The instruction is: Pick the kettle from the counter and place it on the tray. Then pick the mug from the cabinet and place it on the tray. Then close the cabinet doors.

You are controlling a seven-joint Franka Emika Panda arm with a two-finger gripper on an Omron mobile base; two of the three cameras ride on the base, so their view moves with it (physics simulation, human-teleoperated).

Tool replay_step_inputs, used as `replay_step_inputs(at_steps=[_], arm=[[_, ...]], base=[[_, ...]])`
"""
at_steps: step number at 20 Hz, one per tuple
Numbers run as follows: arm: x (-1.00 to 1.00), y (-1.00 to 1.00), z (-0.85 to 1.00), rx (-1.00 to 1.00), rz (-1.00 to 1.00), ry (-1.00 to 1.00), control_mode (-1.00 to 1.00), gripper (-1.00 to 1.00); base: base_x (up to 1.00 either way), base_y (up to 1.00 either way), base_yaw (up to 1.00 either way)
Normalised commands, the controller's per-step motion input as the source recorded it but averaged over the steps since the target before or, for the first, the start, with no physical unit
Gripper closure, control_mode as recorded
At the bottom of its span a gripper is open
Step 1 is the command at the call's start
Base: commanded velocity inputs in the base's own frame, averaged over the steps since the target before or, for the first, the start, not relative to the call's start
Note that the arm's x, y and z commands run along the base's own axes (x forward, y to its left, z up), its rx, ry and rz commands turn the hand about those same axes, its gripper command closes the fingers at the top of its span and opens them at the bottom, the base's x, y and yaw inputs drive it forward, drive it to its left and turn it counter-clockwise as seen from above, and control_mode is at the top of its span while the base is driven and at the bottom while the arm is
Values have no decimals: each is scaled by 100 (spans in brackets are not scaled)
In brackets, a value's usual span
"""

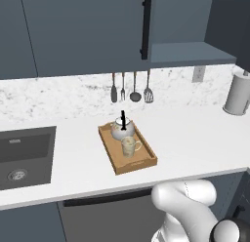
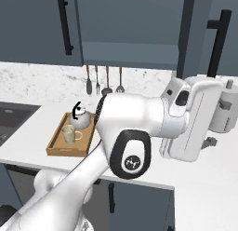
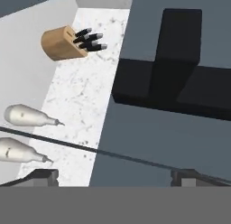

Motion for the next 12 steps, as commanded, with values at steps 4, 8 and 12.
replay_step_inputs(at_steps=[4, 8, 12], arm=[[43, 1, 13, 0, 34, 9, -100, -100], [26, 23, 6, 0, 32, 13, -100, -100], [29, 48, 0, 0, 30, 10, -100, -100]], base=[[0, 0, 0], [0, 0, 0], [0, 0, 0]])
